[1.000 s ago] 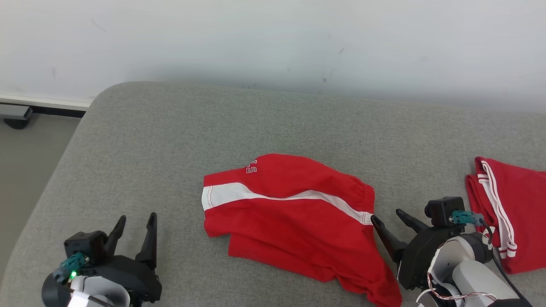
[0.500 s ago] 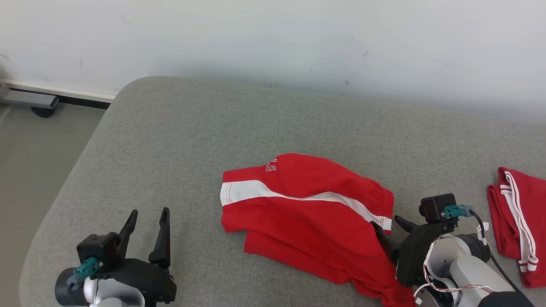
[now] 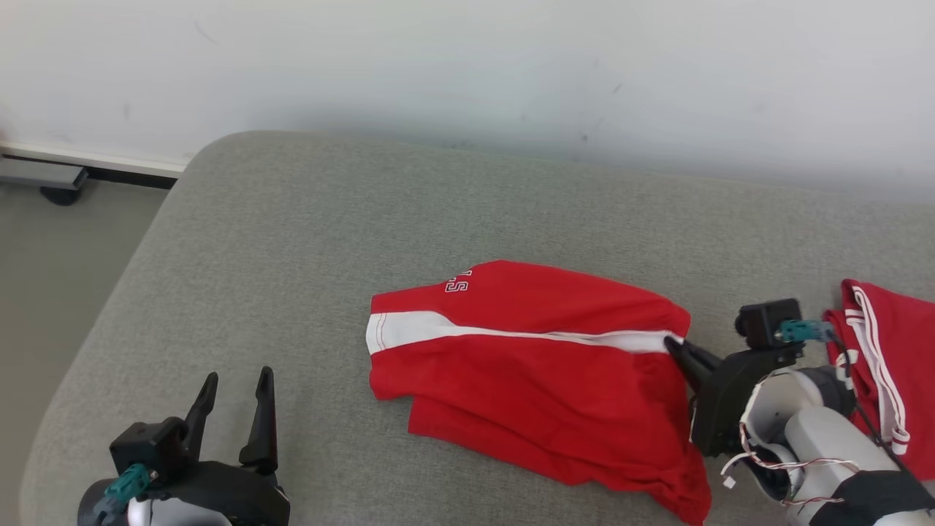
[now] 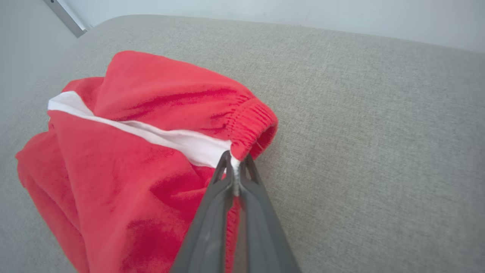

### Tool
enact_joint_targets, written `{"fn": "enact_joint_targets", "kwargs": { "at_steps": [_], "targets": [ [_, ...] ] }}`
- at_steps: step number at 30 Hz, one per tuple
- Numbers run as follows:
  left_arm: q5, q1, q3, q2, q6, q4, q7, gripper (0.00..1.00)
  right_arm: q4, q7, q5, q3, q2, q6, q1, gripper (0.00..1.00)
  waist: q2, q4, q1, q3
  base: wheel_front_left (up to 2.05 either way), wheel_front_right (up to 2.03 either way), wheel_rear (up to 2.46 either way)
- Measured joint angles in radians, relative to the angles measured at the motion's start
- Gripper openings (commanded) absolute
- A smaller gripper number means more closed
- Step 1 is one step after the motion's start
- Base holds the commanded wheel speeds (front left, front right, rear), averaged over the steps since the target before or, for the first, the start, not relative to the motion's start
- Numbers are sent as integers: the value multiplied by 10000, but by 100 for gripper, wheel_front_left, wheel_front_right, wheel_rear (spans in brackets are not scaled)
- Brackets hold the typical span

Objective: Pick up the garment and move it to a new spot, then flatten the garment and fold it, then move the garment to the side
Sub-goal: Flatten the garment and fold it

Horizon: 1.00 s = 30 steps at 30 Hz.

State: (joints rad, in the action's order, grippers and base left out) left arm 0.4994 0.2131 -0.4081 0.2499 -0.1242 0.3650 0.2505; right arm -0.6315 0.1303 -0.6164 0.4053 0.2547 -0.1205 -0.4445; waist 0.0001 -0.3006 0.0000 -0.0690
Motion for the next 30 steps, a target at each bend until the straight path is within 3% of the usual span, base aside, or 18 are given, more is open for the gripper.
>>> {"fn": "enact_joint_targets", "kwargs": {
  "at_steps": [4,11,18,26,30],
  "targets": [
    [2,61,-190,12,35,-92,0,100,288,-278,-69,-196,291,0,12,0,0,277,0,-39,0,0,0],
    [259,1116,-625,-48,1078,295,-564,100,744,-441,-25,-6,291,-27,59,0,0,857,0,-156,0,0,0],
    [932,2466,-834,-238,2107,1611,-1845,100,963,-510,36,272,153,-27,24,0,0,1440,0,-406,0,0,0],
    [1409,3586,-978,-305,2314,3154,-3227,100,1133,-506,128,497,17,-27,-402,0,0,1945,0,-821,0,0,0],
    [1043,4017,-1461,-184,2399,3864,-3919,100,1149,-500,148,602,-10,-27,-457,0,0,2134,1,-1011,0,0,0]
  ]
}}
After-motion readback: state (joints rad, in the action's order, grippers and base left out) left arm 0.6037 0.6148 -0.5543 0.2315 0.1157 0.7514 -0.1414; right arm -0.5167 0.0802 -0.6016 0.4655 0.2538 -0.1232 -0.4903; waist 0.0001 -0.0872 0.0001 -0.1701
